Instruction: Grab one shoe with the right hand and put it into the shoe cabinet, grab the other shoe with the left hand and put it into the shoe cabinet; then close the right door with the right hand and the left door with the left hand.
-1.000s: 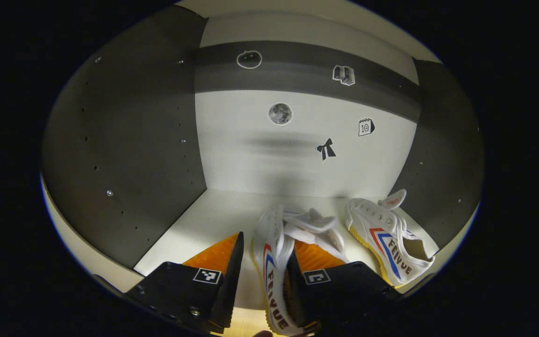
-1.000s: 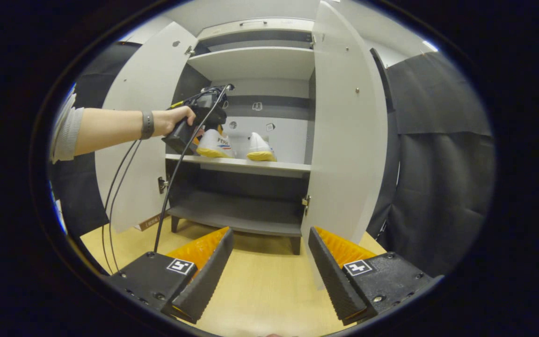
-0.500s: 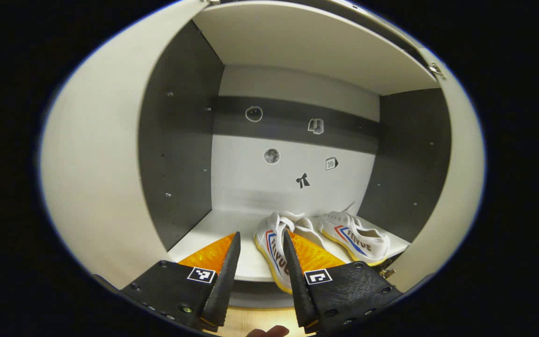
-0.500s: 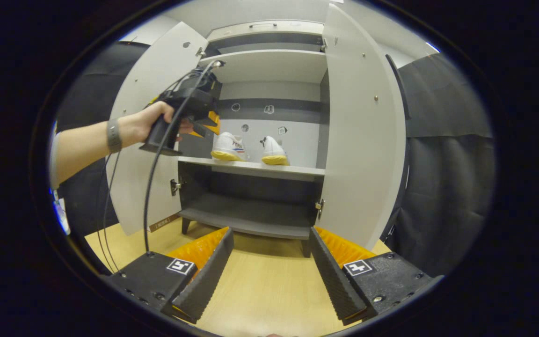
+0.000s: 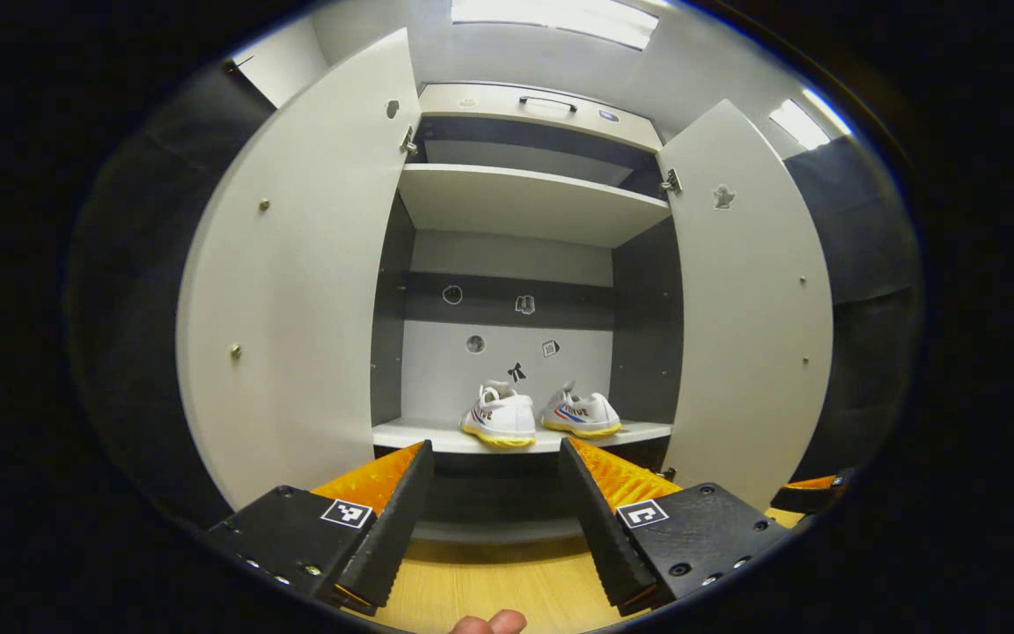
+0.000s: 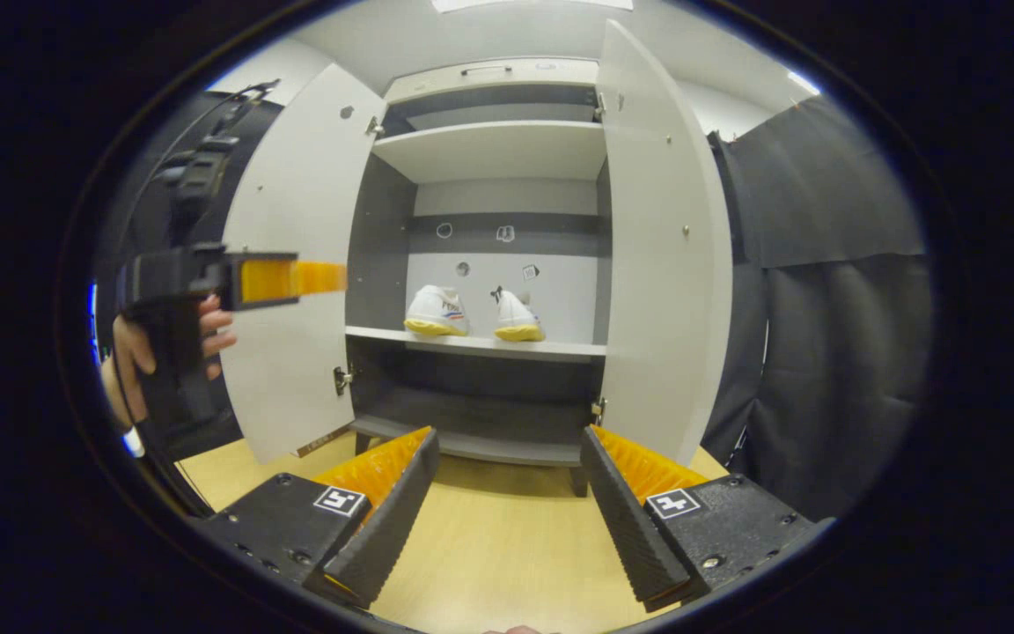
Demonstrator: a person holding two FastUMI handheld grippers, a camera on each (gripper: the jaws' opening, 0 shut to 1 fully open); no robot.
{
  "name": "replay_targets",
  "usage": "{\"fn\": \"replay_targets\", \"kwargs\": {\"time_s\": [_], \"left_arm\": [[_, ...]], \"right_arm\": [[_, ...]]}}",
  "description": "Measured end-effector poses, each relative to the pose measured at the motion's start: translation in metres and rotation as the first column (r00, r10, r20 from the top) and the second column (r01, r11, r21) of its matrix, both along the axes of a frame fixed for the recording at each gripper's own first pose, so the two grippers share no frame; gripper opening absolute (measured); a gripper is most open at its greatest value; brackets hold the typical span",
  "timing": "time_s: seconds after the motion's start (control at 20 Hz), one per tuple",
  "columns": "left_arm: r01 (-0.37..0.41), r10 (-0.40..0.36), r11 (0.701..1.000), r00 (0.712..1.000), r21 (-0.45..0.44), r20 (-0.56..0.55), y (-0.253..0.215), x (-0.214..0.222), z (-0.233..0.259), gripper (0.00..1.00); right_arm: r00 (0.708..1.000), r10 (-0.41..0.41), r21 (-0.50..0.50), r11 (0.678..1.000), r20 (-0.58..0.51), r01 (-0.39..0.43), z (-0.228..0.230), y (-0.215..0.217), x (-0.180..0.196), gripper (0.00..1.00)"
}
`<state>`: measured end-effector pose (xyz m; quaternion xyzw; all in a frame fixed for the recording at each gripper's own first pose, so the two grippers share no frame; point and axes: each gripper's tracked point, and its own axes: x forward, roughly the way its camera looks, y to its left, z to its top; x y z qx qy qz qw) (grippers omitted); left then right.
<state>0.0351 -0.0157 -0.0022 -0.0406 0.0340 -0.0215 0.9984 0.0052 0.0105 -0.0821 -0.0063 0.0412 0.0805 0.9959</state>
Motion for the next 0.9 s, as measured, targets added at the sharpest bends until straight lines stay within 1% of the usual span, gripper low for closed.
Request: {"fn": "replay_targets", "kwargs": {"time_s": [0.15,0.3,0.4,0.45,0.55,0.7,0.75,0.9], "left_arm": [[-0.041,0.04,0.998,0.999,0.042,0.028,-0.001,-0.041,-0.011,0.86],[-0.045,0.044,0.997,0.999,0.064,0.015,-0.014,-0.077,-0.027,0.89],[-0.049,0.05,0.997,0.999,0.058,-0.017,-0.02,-0.091,-0.038,0.9],[-0.052,0.054,0.998,0.998,0.046,-0.032,-0.021,-0.095,-0.044,0.91],[-0.057,0.059,0.998,0.996,0.031,-0.061,-0.022,-0.101,-0.053,0.92],[-0.062,0.066,0.997,0.995,0.049,-0.075,-0.017,-0.102,-0.06,0.92],[-0.063,0.068,0.996,0.995,0.057,-0.077,-0.015,-0.101,-0.059,0.92],[-0.066,0.071,0.995,0.995,0.076,-0.069,-0.011,-0.098,-0.057,0.92]], "right_arm": [[1.0,-0.003,0.035,0.999,0.007,0.002,0.009,-0.01,-0.016,1.0],[0.997,-0.074,0.051,0.996,0.015,0.073,0.025,-0.047,-0.03,1.0],[0.99,-0.137,0.061,0.989,0.03,0.135,0.045,-0.086,-0.033,1.0],[0.985,-0.17,0.068,0.984,0.038,0.167,0.056,-0.109,-0.031,1.0],[0.969,-0.248,0.06,0.967,0.011,0.247,0.066,-0.159,-0.024,1.0],[0.935,-0.35,0.115,0.932,0.052,0.343,0.103,-0.217,-0.009,1.0],[0.924,-0.375,0.124,0.923,0.069,0.365,0.113,-0.231,-0.002,1.0],[0.909,-0.401,0.119,0.914,0.113,0.388,0.143,-0.261,0.02,0.99]]}}
